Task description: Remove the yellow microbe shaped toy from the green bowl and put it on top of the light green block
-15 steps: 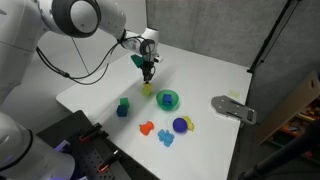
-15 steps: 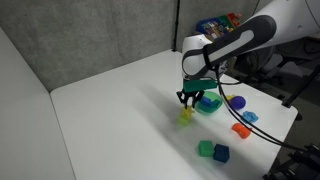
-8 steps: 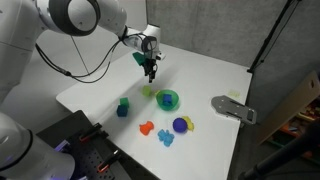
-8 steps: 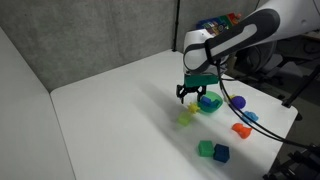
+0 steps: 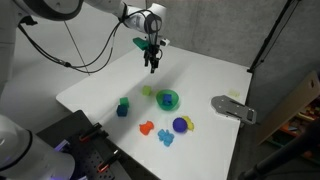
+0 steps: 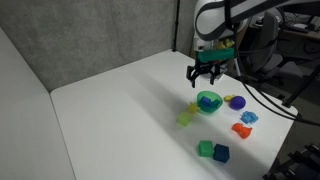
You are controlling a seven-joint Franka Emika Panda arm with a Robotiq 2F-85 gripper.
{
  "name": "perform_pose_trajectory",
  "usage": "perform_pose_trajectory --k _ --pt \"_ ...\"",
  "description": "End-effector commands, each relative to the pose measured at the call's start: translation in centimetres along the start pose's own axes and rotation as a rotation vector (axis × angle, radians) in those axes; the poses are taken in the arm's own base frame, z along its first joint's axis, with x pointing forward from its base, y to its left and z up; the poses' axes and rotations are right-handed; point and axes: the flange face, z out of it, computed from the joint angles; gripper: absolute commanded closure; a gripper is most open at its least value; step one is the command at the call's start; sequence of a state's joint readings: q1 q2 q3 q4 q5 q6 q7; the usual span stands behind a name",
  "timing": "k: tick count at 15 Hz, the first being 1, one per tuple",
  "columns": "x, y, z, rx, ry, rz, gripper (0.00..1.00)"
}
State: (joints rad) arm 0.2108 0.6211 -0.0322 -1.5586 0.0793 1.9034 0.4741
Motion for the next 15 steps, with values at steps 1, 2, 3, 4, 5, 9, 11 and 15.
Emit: perform_pose_trajectory --k 1,2,3,4,5,9,11,15 --pt "-2.6 3.3 -4.6 -0.013 0.024 -0.085 0.00" --pt "-3.2 4.1 -5.7 -0.011 0.042 -0.099 0.00" --pt "-3.9 4.8 -6.8 0.003 0.059 -0.106 0.00" --pt "-4.9 5.5 -7.8 0.009 0.080 -0.113 0.00" --pt "-5.7 6.2 -8.7 0.012 0.099 -0.118 0.00" --pt "-10.1 9.2 -12.2 0.022 0.164 -0.133 0.00" --pt "-12.1 10.8 -13.7 0.021 0.180 -0.149 0.00" --pt "-15.5 14.2 -16.8 0.013 0.206 -0.203 0.00"
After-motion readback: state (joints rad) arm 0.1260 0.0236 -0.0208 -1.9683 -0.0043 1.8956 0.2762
